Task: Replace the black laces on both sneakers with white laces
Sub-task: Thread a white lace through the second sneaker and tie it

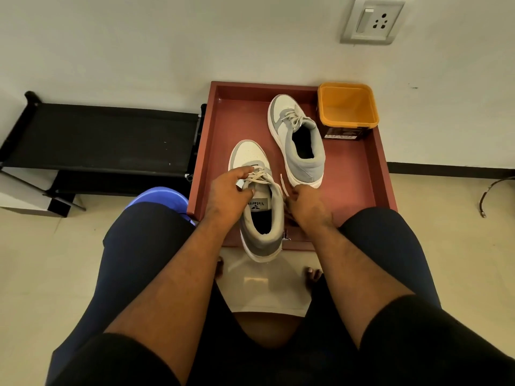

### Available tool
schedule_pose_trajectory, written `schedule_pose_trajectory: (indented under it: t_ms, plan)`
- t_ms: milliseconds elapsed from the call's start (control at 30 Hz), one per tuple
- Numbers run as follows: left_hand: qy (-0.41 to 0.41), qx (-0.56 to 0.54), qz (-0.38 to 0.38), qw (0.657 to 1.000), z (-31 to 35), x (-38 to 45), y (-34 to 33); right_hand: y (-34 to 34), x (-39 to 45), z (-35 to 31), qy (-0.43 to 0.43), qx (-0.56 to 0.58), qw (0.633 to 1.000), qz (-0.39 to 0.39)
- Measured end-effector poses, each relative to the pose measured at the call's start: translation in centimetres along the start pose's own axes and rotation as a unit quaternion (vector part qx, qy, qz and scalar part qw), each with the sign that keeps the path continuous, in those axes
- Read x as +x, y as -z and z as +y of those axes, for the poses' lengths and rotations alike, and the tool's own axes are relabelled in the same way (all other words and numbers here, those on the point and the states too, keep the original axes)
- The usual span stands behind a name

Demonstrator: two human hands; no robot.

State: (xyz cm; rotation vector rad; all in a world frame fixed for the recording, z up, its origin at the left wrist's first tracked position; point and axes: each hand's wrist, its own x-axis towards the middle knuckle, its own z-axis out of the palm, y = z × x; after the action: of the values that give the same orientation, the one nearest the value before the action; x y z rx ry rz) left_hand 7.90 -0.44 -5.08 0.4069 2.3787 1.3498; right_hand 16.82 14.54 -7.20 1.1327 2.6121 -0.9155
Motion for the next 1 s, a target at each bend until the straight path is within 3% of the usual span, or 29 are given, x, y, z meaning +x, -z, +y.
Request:
schedule_pose_trajectory:
  t_ms: [133, 267, 333, 400, 433, 500, 567, 600, 633, 700, 800, 900, 1000]
  plan:
    - [-0.004, -0.005, -0.018, 1.0, 0.0, -0.3, 0.4, -0.9, 0.3, -0.2, -0.013, -0.133, 0.991, 0.01]
    - [0.005, -0.011, -0.008, 1.0, -0.3, -0.3, 0.7, -1.5, 0.7, 0.1, 0.0, -0.133, 0.991, 0.029]
    - [0.003, -0.018, -0.007, 1.0, -0.2, -0.3, 0.6, -1.6, 0.8, 0.6, 0.003, -0.069, 0.996, 0.051]
    - [-0.005, -0.02, 0.014, 1.0, 0.1, -0.4, 0.7, -0.7, 0.3, -0.1, 0.008, 0.139, 0.988, 0.066]
    - [-0.008, -0.019, 0.031, 0.999, 0.4, -0.4, 0.9, 0.3, -0.4, -0.9, 0.016, 0.281, 0.957, 0.061]
    - [-0.01, -0.033, 0.063, 0.997, 1.0, -0.5, 1.2, 2.7, -1.7, -2.6, 0.055, 0.518, 0.852, 0.05]
    - [-0.007, -0.089, 0.074, 0.993, 1.5, -0.7, 1.5, 4.7, -3.0, -3.6, 0.087, 0.625, 0.776, 0.007]
    - [0.0, -0.119, 0.075, 0.99, 1.8, -0.9, 1.7, 5.3, -3.6, -3.8, 0.096, 0.638, 0.764, -0.009]
    - [0.008, -0.141, 0.078, 0.987, 2.1, -1.1, 1.7, 5.8, -4.1, -3.9, 0.101, 0.627, 0.772, -0.017]
    - [0.022, -0.15, 0.085, 0.985, 2.5, -1.7, 1.8, 5.8, -4.6, -4.0, 0.126, 0.547, 0.827, 0.001]
    - [0.04, -0.14, 0.092, 0.985, 2.4, -2.3, 2.0, 4.2, -4.2, -3.8, 0.222, 0.31, 0.923, 0.05]
    - [0.07, -0.11, 0.096, 0.987, 1.9, -2.5, 2.1, 3.1, -3.2, -3.3, 0.233, 0.182, 0.954, 0.04]
    - [0.078, -0.084, 0.057, 0.992, 1.5, -2.7, 1.9, 2.9, -3.0, -3.3, 0.241, 0.131, 0.961, 0.027]
